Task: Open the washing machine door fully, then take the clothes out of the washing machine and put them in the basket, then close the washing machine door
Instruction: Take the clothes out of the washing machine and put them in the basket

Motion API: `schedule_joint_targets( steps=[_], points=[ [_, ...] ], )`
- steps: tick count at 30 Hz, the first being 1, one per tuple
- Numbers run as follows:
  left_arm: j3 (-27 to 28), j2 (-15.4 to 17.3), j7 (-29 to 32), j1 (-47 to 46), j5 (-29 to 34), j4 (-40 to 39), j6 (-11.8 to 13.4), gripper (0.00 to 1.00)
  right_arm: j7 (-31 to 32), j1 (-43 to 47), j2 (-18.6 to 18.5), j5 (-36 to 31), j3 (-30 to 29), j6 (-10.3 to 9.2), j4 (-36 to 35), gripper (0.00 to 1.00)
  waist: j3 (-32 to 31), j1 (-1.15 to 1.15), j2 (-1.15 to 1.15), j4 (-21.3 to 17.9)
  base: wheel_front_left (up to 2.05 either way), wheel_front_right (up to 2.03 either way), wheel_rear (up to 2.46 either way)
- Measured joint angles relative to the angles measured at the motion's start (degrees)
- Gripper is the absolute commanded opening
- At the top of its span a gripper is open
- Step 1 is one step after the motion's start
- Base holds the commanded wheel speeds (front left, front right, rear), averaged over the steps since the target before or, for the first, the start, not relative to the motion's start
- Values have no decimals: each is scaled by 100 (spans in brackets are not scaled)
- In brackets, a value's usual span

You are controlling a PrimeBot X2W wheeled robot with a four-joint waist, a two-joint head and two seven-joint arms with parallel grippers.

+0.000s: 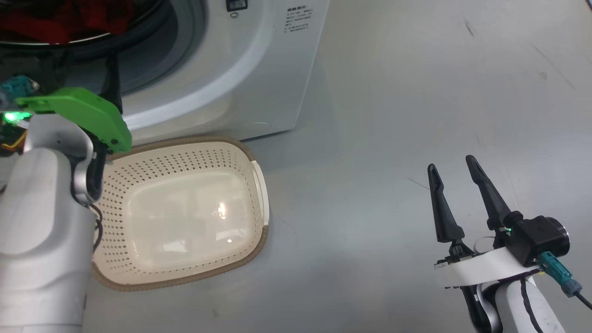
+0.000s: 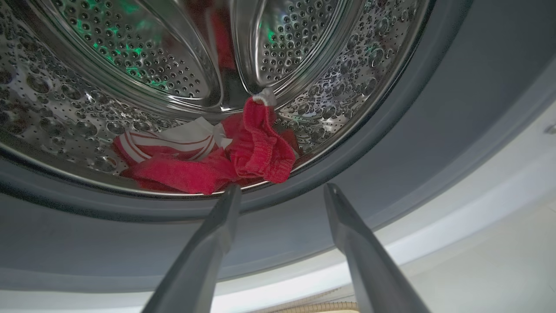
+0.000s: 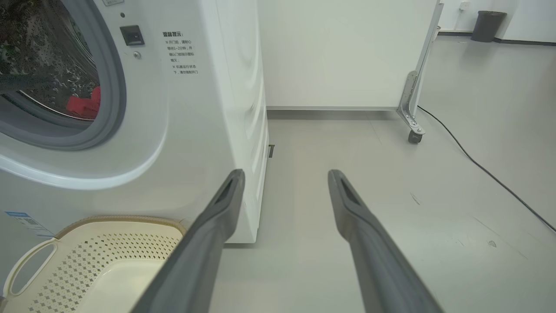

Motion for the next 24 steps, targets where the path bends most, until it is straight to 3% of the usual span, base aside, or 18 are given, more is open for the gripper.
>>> schedule_joint_targets(
  steps=[18,24],
  points=[
    [193,773,659,-1644,107,583,-57,100,0,-578,60,305,136,91,137,100,932,0,0,-701,0,0,0],
    [243,823,793,-1886,137,910,-54,100,0,-681,73,346,135,91,197,100,1145,1,0,-876,0,0,0]
  ],
)
